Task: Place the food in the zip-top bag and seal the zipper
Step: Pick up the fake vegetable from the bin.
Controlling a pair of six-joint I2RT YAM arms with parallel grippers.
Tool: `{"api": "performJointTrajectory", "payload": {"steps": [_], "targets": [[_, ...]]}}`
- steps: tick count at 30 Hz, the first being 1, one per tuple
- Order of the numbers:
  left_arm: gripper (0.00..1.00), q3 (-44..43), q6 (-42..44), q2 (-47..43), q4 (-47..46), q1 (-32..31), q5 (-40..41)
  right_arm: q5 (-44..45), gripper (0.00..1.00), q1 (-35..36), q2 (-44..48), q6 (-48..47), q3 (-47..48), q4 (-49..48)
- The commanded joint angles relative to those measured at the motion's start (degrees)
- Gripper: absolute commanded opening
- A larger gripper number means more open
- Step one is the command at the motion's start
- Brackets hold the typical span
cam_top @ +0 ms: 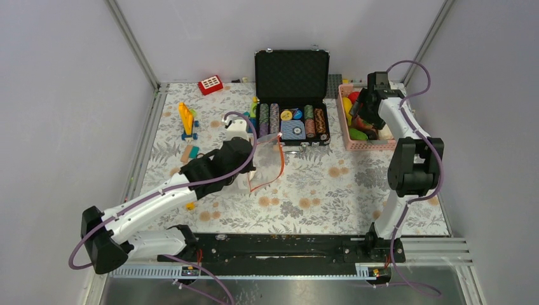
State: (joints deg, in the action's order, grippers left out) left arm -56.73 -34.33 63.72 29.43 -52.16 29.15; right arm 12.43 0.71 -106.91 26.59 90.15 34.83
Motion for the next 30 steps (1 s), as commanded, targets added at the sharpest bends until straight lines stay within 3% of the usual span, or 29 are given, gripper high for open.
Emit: {"api": "performJointTrajectory", "payload": {"steps": [1, 19, 25, 30], "targets": [[0.0, -0.8, 0.8, 0.8, -2.5, 0.3, 0.9, -4.9, 0.86, -1.6, -2.3, -1.4, 1.3, 1.1], [0.0, -1.8, 1.3, 2.9, -2.4, 0.3, -1.1, -15.2, 0.76, -3.4, -6.2, -14.0, 1.4, 2.3], [0.0, -1.8, 1.3, 3.3, -2.4, 0.3, -0.9, -15.3, 0.73, -3.3, -5.7, -14.3, -0.6, 3.8], [0.0, -2.0, 1.4, 3.8, -2.4, 0.3, -1.4, -17.4, 0.64, -3.4, -5.4, -13.2, -3.0, 3.9]]}}
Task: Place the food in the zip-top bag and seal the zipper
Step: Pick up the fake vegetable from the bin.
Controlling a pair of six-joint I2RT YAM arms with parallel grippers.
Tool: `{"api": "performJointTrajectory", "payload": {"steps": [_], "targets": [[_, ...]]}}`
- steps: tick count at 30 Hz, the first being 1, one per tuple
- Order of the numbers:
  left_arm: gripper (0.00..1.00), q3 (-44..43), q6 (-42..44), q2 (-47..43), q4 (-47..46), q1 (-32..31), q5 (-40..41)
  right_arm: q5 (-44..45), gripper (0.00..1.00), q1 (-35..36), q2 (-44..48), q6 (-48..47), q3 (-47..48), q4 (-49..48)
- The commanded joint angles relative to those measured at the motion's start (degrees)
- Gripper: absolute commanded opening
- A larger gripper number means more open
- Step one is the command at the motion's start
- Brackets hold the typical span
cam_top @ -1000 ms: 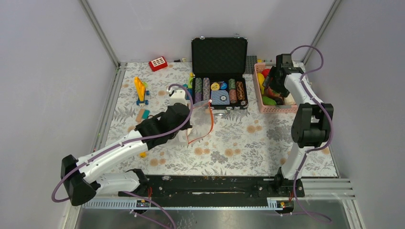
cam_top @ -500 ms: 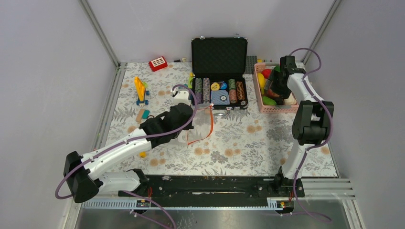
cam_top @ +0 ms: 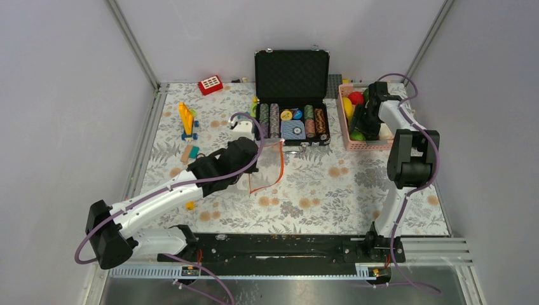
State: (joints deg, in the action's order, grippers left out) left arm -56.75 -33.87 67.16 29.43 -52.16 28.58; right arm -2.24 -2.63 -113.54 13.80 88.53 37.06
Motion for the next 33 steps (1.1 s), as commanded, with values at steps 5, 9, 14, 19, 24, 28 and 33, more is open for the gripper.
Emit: {"api": "performJointTrajectory", "payload": {"steps": [5, 9, 14, 19, 24, 28, 33], "targets": [[0.0, -2.0, 0.8, 0.5, -2.3, 0.3, -0.8, -2.9, 0.57, 0.0, 1.0, 0.3, -2.6, 1.7], [0.0, -2.0, 0.8, 0.6, -2.3, 0.3, -1.0, -3.7, 0.41, -0.1, 1.4, 1.3, -2.5, 2.1], [0.0, -1.9, 0.8, 0.6, -2.4, 0.3, -0.9, -4.5, 0.16, -0.1, 3.8, 3.2, -3.1, 2.1], [0.0, -1.9, 0.7, 0.4, -2.4, 0.3, -1.0, -1.0, 0.11, -0.4, 6.1, 5.4, -2.9, 2.0], [0.0, -1.9, 0.6, 0.3, -2.4, 0.3, -0.8, 1.3, 0.07, -1.1, 8.2, 6.8, -1.9, 2.0], [0.0, -1.9, 0.7, 0.5, -2.4, 0.3, -0.7, 1.9, 0.04, -1.7, 10.2, 7.3, -1.4, 2.0], [0.0, -1.9, 0.6, 0.3, -2.4, 0.3, -0.8, 1.6, 0.01, -2.7, 13.6, 7.5, -2.0, 2.1]]}}
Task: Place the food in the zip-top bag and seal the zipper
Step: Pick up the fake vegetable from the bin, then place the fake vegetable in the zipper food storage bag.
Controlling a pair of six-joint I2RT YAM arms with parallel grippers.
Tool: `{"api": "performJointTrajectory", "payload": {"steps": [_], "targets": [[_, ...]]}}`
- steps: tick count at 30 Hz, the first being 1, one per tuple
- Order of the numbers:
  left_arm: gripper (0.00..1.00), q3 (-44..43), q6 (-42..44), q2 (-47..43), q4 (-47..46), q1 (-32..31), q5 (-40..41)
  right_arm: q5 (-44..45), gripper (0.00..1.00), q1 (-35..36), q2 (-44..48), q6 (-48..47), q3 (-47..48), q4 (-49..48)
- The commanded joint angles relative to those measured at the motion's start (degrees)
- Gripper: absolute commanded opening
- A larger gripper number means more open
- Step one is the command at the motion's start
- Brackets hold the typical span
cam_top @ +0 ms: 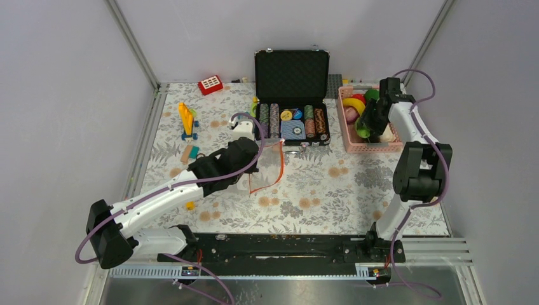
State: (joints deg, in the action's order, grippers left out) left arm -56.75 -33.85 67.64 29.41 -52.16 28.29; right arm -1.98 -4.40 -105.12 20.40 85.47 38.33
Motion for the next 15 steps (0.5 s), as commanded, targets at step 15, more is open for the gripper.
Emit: {"api": "performJointTrajectory", "payload": {"steps": [15], "targets": [[0.0, -1.9, 0.3, -0.5, -2.3, 0.3, -1.0, -9.7, 0.0, -1.7, 16.0, 0.4, -4.3, -0.7]]}}
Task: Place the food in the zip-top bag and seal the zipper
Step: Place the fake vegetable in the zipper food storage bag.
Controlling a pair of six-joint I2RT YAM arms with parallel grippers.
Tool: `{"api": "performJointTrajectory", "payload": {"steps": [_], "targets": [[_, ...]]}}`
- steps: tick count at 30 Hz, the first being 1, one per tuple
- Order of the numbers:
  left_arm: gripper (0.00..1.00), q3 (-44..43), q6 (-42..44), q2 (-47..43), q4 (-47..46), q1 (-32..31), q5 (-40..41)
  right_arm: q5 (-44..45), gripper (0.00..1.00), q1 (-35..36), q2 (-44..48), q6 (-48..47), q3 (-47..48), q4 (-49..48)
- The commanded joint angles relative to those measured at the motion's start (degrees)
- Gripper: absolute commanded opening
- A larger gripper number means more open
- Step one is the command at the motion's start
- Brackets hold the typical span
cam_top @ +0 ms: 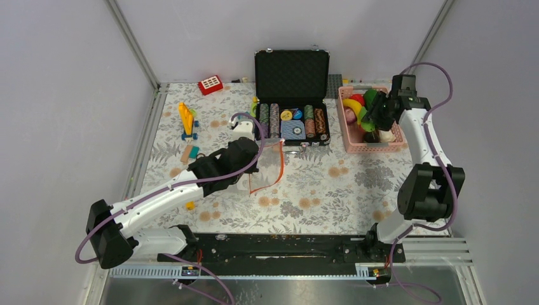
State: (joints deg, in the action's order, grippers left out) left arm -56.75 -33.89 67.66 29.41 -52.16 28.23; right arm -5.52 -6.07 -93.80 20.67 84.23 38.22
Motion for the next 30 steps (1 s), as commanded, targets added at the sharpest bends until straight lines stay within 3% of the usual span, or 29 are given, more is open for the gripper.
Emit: {"api": "performJointTrajectory", "payload": {"steps": [1, 10, 16, 21, 30], "targets": [[0.0, -1.9, 0.3, -0.6, -2.3, 0.3, -1.0, -8.2, 0.0, -0.1, 6.1, 0.1, -4.3, -1.4], [0.0, -1.7, 0.3, -0.9, -2.5, 0.3, -0.9, -32.4, 0.0, 2.5, 24.5, 5.0, -23.9, -15.9], [0.0, -1.6, 0.2, -1.2, -2.6, 0.3, -1.4, -39.1, 0.0, 18.4, 31.2, 2.7, -27.2, -16.7], [0.0, -1.2, 0.1, -1.6, -3.1, 0.3, -2.4, -38.1, 0.0, 28.3, 32.6, 3.9, -29.4, -18.4], [0.0, -1.1, 0.6, -2.1, -3.6, 0.3, -4.3, -31.7, 0.05, 37.2, 22.3, 6.0, -24.3, -14.6]]}}
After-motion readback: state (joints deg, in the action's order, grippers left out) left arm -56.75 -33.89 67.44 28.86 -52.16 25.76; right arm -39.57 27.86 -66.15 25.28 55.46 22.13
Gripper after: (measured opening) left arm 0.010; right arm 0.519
